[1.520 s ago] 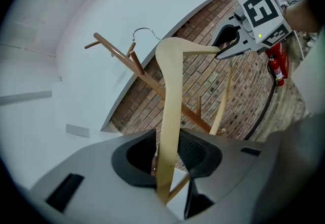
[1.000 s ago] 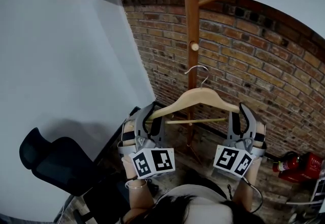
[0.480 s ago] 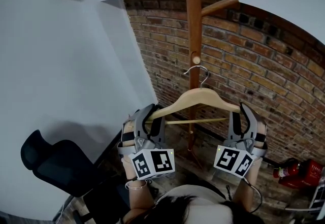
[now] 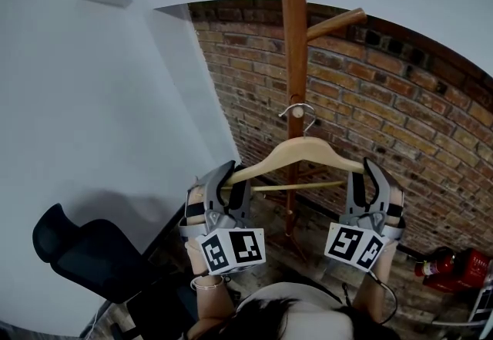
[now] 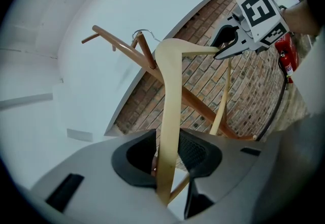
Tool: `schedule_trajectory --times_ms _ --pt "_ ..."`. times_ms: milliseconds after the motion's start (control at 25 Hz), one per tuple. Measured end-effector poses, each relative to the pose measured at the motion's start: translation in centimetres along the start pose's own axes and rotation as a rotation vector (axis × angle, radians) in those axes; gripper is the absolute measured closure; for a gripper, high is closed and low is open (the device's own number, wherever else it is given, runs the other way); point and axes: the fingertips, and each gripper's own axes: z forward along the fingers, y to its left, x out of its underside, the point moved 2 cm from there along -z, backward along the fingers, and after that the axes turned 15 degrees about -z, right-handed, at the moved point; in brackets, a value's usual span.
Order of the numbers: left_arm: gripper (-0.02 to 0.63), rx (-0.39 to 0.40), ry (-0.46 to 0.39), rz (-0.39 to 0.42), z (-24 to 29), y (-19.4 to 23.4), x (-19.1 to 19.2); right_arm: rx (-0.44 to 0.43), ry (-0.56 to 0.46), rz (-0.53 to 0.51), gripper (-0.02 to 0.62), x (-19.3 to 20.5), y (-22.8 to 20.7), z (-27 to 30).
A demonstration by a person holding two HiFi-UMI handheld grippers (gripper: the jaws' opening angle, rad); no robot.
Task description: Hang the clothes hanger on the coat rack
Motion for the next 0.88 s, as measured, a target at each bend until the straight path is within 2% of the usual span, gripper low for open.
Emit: schedule_trajectory --times_ms 200,400,560,880 --pt "0.480 -0.003 0.010 -0.006 0.8 0.2 0.3 -0.008 -0.006 0.001 0.472 -0.1 0.2 1.1" --pt "0.480 0.003 0.021 0.038 1.7 -0.2 1.6 -0.025 -0.008 0.003 0.472 0.2 1.0 2.0" --pt "0.480 0.003 0.037 0.014 2.3 -0.1 1.8 -0.034 -0.007 0.006 0.472 0.1 1.5 2.8" --pt "0.480 0.019 0.057 0.046 3.9 -0.5 2.9 -0.053 0.004 0.013 0.472 0.6 2.4 4.4"
